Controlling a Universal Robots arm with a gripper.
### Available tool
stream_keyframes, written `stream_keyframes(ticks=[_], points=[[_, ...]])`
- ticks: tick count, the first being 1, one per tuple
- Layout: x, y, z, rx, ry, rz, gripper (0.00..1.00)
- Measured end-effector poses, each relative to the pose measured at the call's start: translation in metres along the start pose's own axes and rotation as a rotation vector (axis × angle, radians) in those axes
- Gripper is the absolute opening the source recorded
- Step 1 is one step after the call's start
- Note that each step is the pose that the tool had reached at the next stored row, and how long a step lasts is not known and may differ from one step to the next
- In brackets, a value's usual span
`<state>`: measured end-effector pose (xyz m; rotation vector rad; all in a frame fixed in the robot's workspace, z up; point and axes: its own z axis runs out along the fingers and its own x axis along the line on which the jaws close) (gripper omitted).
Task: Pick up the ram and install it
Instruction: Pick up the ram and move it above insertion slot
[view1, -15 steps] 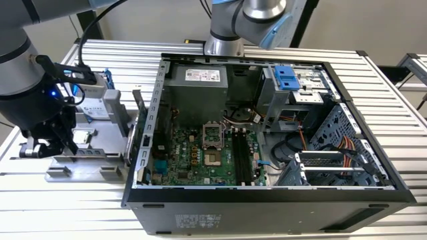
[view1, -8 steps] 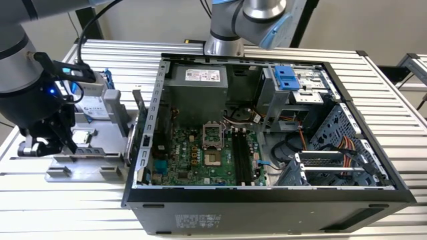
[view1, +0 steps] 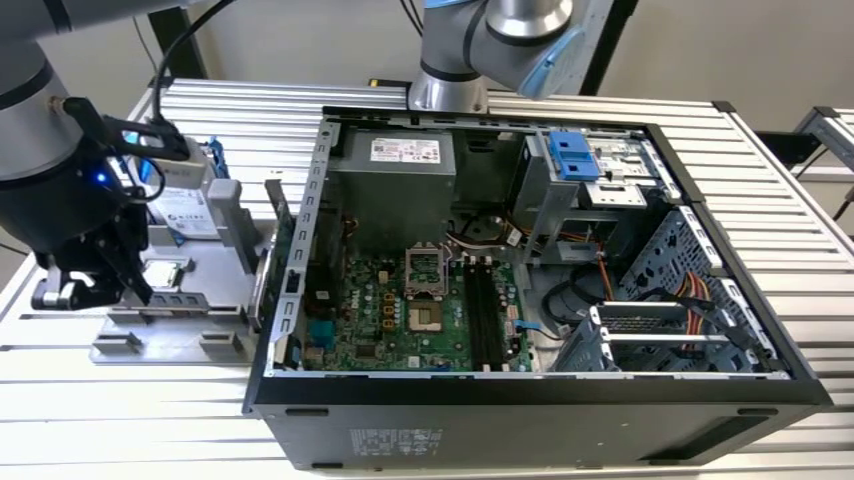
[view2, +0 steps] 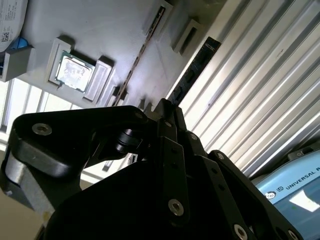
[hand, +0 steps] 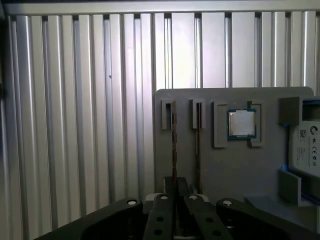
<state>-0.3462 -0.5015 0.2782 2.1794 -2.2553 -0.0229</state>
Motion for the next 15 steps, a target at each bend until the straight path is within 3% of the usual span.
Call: stream_keyframes(ticks=[15], points=[[-0.0001,0.0002,-0.0116,0.0,0.0,0.0,0.0]])
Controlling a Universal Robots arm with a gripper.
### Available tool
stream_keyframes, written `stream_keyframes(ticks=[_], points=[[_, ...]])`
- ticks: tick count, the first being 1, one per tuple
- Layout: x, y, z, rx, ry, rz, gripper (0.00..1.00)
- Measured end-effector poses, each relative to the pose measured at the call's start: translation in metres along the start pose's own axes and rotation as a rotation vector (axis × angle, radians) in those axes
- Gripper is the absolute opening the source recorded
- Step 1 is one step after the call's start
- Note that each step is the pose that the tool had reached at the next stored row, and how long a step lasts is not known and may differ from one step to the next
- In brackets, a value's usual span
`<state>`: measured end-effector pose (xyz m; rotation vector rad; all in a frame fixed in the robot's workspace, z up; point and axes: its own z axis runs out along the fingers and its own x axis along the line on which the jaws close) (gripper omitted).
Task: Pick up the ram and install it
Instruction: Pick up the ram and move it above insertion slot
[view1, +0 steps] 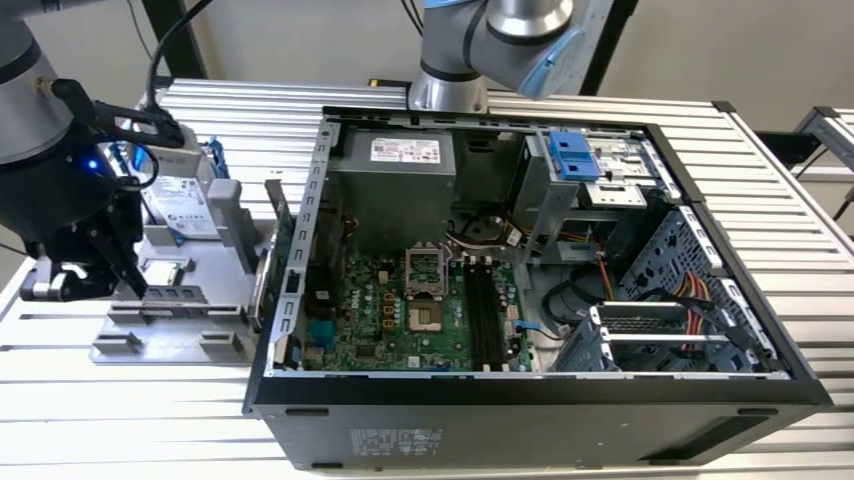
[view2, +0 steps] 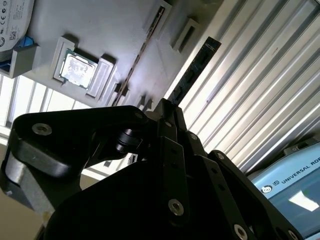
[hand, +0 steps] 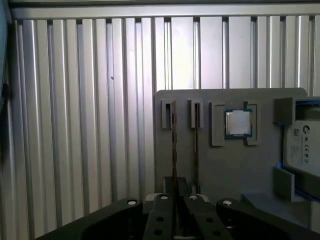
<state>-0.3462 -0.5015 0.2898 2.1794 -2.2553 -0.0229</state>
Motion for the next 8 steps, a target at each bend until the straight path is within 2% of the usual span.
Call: stream_keyframes(ticks=[8], points=[[0.0,0.0,-0.0041,0.0,0.0,0.0,0.0]])
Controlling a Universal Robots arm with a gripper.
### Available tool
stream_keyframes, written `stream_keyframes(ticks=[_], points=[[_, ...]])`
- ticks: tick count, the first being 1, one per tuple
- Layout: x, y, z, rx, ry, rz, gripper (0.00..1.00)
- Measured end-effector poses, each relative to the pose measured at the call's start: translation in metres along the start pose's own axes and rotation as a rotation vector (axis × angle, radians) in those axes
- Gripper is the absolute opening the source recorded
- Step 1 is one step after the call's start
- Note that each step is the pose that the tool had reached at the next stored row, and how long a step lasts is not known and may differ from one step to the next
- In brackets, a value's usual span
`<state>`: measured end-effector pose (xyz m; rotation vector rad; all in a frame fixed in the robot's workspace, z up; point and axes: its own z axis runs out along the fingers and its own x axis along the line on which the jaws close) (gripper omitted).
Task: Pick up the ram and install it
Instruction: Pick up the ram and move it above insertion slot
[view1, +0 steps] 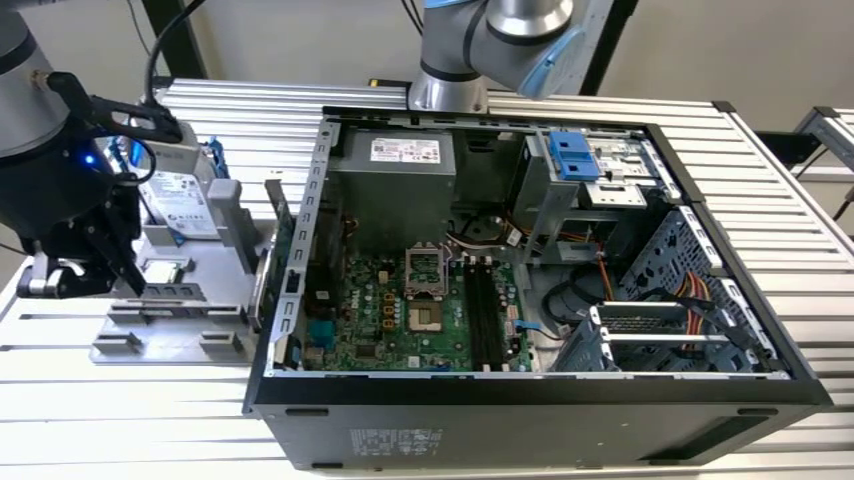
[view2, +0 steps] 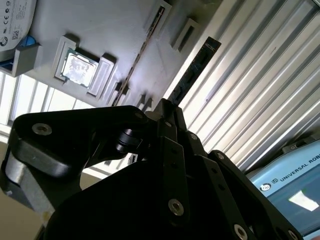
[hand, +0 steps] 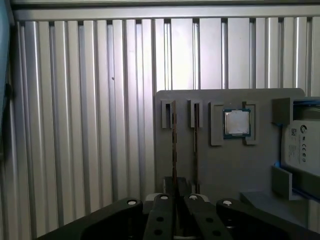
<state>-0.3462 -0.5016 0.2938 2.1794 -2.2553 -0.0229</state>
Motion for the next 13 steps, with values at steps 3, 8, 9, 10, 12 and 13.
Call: stream_keyframes(ticks=[3,8,9,10,12,13], points=[[0.0,0.0,-0.0019,0.0,0.0,0.0,0.0],[-0.0001,0.0001,-0.0052,0.0,0.0,0.0,0.0],[-0.0001,0.0001,-0.0058,0.0,0.0,0.0,0.0],[-0.0001,0.0,-0.0065,0.0,0.0,0.0,0.0],[-0.0003,0.0001,-0.0079,0.0001,-0.0001,0.0,0.0],[-0.0006,0.0001,-0.0086,0.0002,-0.0002,0.0,0.0]])
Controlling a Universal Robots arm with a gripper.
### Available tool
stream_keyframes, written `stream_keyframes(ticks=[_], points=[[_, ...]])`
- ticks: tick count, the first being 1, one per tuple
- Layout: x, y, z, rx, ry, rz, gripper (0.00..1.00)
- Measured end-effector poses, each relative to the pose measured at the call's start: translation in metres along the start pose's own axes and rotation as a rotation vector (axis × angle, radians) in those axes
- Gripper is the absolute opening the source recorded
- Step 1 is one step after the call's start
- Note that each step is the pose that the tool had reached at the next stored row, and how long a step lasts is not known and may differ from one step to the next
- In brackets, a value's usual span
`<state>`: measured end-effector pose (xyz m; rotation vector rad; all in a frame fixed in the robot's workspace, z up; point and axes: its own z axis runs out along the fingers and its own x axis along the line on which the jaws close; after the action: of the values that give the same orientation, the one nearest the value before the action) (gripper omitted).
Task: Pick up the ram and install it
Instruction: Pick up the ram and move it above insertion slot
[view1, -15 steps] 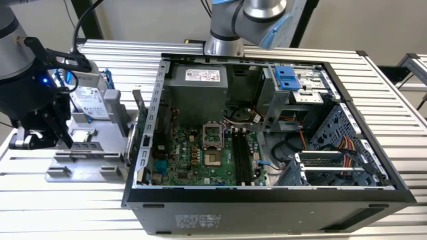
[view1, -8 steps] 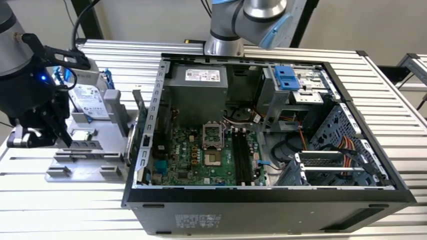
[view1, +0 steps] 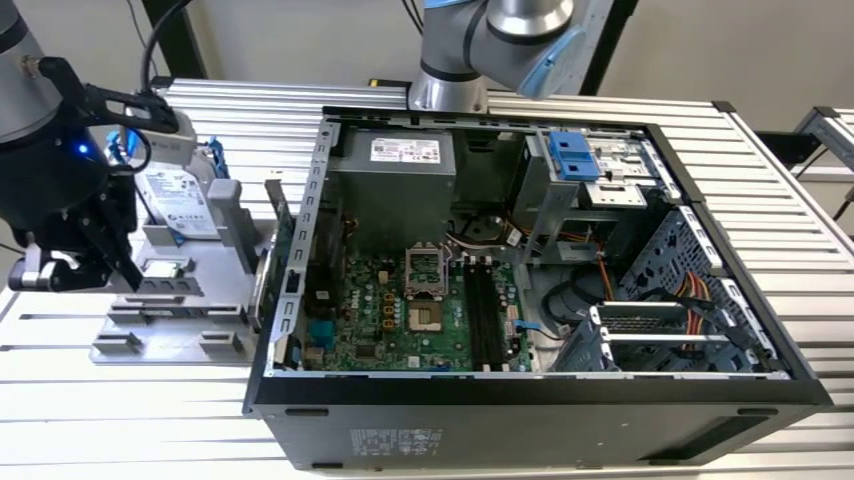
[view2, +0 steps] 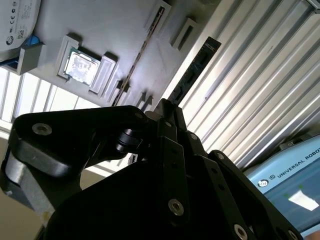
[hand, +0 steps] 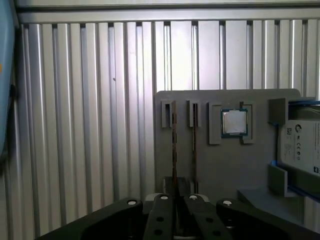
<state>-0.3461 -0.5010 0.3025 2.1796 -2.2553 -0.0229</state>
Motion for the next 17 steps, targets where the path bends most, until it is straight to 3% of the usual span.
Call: stream_keyframes(ticks=[17], points=[[-0.0045,0.0004,-0.0166,-0.0002,0.0002,0.0,0.0]])
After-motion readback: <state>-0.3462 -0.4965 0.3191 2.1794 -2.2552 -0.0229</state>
